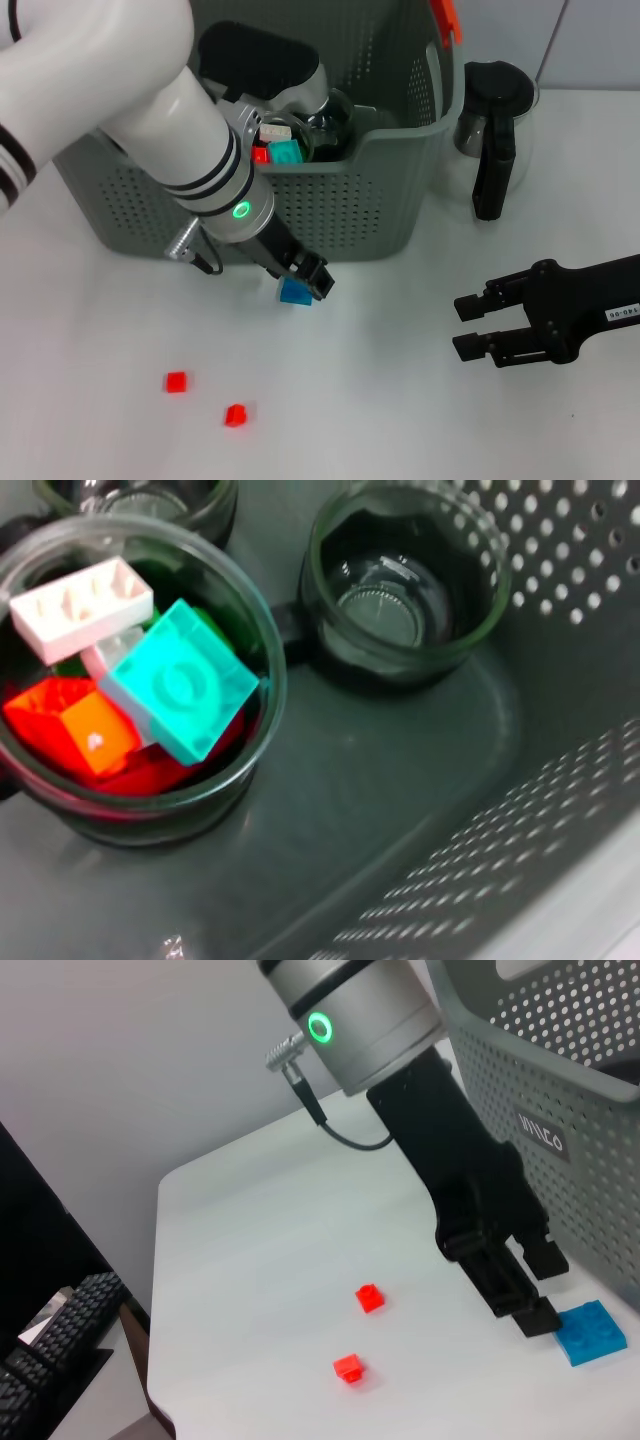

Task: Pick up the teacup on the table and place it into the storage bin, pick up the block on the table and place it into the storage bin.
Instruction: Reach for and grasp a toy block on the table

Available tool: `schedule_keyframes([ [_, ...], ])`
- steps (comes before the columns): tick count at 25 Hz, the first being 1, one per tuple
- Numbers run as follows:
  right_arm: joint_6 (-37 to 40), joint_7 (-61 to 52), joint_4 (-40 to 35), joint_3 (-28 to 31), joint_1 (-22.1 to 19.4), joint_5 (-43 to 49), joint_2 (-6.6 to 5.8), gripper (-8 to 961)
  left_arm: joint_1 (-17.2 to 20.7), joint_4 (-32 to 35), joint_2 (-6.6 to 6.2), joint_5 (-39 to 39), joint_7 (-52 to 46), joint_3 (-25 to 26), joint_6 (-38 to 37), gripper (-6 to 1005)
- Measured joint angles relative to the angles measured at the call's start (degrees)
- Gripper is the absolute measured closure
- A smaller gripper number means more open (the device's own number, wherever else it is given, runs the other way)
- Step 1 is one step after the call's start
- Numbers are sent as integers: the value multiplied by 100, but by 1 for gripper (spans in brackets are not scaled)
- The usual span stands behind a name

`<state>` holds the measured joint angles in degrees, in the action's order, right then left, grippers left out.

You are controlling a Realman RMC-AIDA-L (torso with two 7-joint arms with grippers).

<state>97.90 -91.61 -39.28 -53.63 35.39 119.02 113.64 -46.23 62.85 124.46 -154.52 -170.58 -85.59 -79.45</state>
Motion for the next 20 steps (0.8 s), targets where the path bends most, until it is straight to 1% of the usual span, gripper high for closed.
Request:
schedule_keyframes([
  [9,-7,-6,0,-3,3,15,0,391,-194,-340,-4,-8,-1,72,130,410],
  [20,-13,0,0,-9,-10,17,0,391,-194,-463,-1,288,132,53,364,410],
])
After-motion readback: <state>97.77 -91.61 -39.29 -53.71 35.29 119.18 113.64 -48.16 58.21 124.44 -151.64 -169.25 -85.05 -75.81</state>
